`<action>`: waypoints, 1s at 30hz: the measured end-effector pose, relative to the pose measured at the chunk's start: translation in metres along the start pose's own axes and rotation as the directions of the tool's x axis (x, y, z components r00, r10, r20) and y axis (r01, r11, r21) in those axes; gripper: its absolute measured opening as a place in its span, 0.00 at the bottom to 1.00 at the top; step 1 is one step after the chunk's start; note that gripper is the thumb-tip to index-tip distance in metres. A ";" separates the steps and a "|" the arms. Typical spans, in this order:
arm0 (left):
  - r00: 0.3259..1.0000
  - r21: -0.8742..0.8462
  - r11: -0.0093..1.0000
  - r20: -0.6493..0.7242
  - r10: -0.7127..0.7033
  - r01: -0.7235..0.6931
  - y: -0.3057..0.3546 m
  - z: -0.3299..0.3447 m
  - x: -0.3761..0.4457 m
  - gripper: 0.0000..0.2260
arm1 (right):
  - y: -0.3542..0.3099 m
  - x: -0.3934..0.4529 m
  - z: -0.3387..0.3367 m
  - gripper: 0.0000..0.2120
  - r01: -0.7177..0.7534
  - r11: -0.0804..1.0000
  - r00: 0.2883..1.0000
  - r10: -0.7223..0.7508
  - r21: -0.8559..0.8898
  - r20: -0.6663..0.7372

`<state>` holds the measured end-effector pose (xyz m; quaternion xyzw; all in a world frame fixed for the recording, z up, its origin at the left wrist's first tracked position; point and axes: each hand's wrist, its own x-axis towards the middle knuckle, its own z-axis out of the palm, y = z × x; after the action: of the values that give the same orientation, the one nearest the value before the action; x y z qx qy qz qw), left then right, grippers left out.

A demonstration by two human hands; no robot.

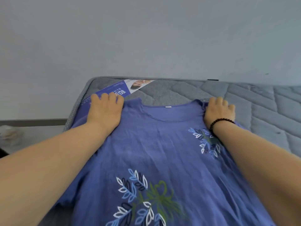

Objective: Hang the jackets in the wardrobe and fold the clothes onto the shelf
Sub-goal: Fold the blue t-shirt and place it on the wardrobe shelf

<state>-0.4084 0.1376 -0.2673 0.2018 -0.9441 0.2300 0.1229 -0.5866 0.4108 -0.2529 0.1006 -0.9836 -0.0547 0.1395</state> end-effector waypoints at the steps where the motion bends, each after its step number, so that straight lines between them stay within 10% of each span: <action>1: 0.997 0.075 0.994 0.019 0.075 -0.076 0.002 -0.005 -0.002 0.17 | -0.003 -0.012 -0.008 0.17 0.036 0.999 0.999 -0.036 0.020 0.020; 5: 0.916 0.270 0.899 -0.112 0.384 -0.344 -0.007 -0.016 -0.029 0.22 | -0.020 -0.095 -0.050 0.24 0.124 0.961 0.966 -0.174 0.249 0.189; 9: 0.876 -0.124 0.903 -0.328 0.354 -0.411 -0.011 -0.033 -0.103 0.20 | -0.024 -0.202 -0.072 0.32 0.191 0.919 0.896 -0.306 0.344 0.322; 18: 0.990 -0.556 0.828 0.142 0.018 0.065 0.008 -0.088 -0.283 0.27 | -0.011 -0.273 -0.068 0.32 0.241 0.931 0.871 -0.332 0.272 0.363; 30: 0.949 -0.555 0.831 0.245 0.200 -0.032 0.020 -0.162 -0.442 0.28 | 0.038 -0.456 -0.105 0.34 0.309 0.917 0.850 -0.385 0.252 0.360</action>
<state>-0.0017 0.3761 -0.2786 0.1318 -0.9884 -0.0732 0.0198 -0.1342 0.5366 -0.2679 0.2763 -0.9570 -0.0068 -0.0878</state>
